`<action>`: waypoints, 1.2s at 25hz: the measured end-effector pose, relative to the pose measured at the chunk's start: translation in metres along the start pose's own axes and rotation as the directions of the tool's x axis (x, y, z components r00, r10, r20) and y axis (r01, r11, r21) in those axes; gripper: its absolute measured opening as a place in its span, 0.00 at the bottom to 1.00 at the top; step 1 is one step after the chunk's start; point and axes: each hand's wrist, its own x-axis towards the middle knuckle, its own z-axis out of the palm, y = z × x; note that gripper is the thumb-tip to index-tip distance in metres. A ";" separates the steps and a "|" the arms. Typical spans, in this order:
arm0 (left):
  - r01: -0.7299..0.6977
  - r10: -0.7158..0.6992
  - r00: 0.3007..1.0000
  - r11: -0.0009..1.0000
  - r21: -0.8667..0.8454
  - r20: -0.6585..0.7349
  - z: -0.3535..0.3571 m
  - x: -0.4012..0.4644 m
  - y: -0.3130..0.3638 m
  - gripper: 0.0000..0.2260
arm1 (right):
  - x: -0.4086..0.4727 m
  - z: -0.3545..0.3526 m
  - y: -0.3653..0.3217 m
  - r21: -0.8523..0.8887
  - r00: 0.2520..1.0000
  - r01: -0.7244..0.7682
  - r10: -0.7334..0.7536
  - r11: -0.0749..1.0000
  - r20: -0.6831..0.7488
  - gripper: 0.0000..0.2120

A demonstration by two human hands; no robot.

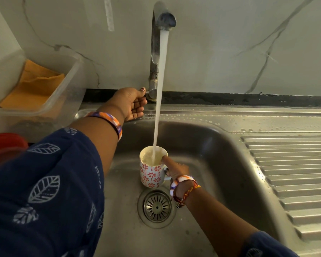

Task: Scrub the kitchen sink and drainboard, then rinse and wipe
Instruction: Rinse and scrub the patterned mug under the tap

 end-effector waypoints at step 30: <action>-0.018 0.018 0.999 1.000 0.018 -0.031 0.006 -0.008 0.008 0.11 | -0.010 0.001 0.001 -0.062 0.999 -0.001 0.003 0.998 0.038 0.15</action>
